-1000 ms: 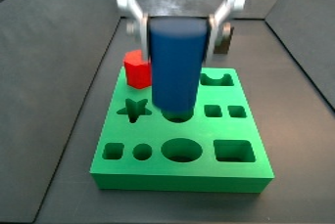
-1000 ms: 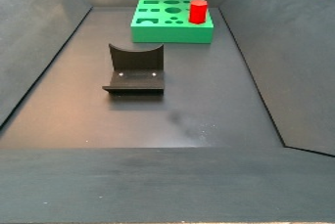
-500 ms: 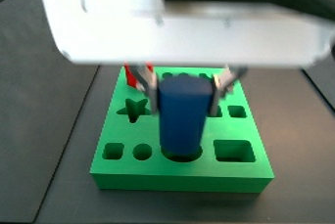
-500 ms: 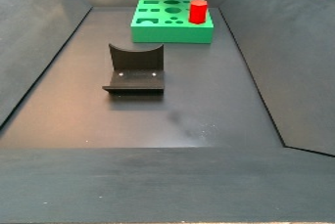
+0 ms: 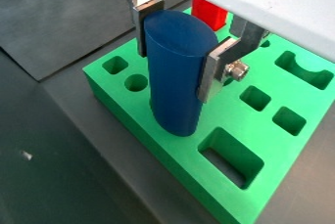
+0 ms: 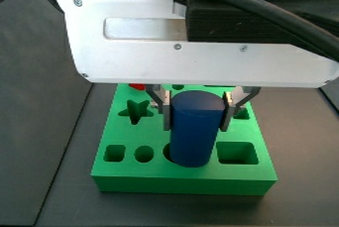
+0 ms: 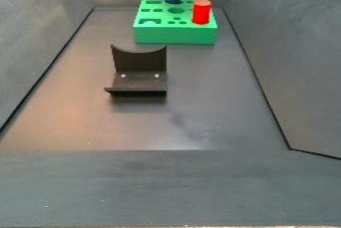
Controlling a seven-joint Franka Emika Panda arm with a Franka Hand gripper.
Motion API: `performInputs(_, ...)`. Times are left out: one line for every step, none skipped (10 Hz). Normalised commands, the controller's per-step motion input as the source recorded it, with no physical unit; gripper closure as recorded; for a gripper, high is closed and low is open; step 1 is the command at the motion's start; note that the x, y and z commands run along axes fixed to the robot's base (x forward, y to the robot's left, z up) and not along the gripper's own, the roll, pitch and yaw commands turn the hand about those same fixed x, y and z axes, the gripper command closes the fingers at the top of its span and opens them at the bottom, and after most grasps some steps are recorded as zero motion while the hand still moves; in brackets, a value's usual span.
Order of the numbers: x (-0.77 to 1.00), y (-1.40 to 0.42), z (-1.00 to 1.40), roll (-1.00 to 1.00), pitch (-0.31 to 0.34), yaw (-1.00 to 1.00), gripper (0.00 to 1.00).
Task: Pick up the oval object. Move up. Place the oval object on the fixture. Regrasp the oval object. Move to above the board. Insert the oval object.
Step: Insert the oval object.
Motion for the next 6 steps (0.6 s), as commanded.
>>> performInputs(-0.29,0.08,-0.52,-0.12,-0.034,0.09,1.00)
performInputs(-0.43,0.15,-0.57,-0.09,-0.047,0.11,1.00)
performInputs(-0.13,0.04,-0.71,-0.10,-0.061,0.05,1.00)
performInputs(0.06,0.07,-0.86,-0.11,-0.086,0.05,1.00)
performInputs(0.16,0.19,-0.88,-0.09,-0.044,0.12,1.00)
performInputs(0.19,0.22,-0.92,-0.06,-0.017,0.15,1.00)
